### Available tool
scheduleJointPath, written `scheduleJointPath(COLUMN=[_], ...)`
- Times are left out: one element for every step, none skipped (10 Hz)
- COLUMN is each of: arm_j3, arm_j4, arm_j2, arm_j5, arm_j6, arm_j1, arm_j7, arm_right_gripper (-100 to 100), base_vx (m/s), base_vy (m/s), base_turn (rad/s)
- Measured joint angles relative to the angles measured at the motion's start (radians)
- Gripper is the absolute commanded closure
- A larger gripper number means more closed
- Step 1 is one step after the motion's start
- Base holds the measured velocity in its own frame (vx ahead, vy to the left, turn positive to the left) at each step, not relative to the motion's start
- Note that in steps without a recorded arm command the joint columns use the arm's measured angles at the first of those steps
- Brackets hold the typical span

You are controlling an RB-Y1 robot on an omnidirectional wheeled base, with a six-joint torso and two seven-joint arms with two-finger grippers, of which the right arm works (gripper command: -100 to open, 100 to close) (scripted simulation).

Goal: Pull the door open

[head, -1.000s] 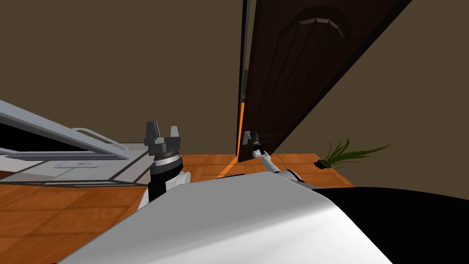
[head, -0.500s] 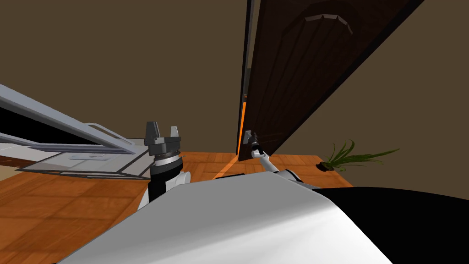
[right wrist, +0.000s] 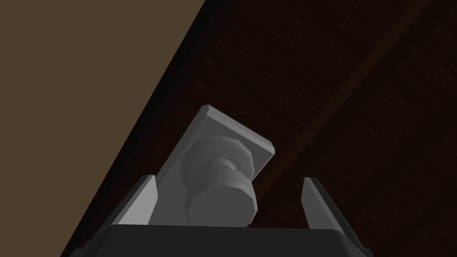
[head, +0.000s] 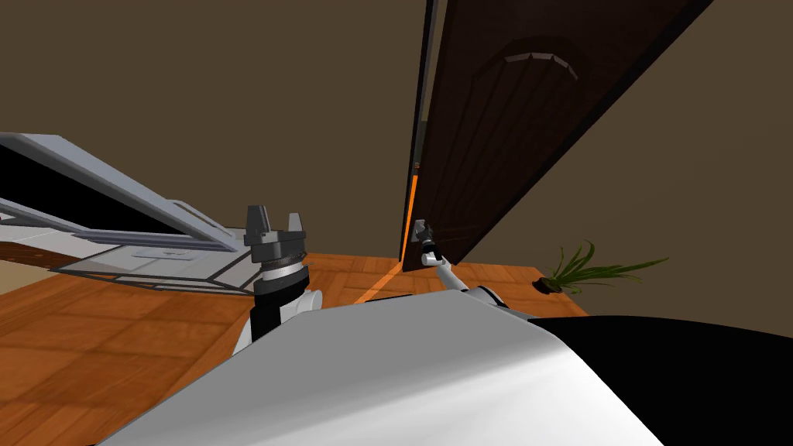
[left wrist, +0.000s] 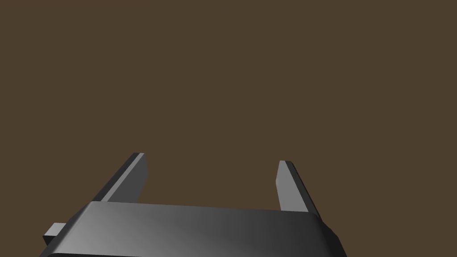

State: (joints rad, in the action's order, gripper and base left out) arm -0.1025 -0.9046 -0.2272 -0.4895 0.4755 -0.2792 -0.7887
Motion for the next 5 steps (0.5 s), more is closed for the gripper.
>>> scheduleJointPath(arm_j3=[-0.004,-0.009,-0.012,-0.017,-0.023], arm_j4=[0.007,0.012,0.012,0.014,0.017], arm_j2=[0.002,0.007,0.009,0.012,0.018], arm_j5=[-0.010,-0.026,-0.034,-0.050,-0.070], arm_j6=[-0.002,-0.002,-0.004,-0.006,-0.010], arm_j1=[-0.006,-0.010,-0.011,-0.015,-0.022], arm_j7=[-0.024,-0.051,-0.071,-0.098,-0.128], arm_right_gripper=[-100,-100,-100,-100,-100], base_vx=[-0.061,-0.044,-0.057,-0.078,-0.061], base_vy=[-0.046,-0.027,-0.032,-0.064,-0.043], base_turn=[0.026,0.021,0.039,0.055,0.020])
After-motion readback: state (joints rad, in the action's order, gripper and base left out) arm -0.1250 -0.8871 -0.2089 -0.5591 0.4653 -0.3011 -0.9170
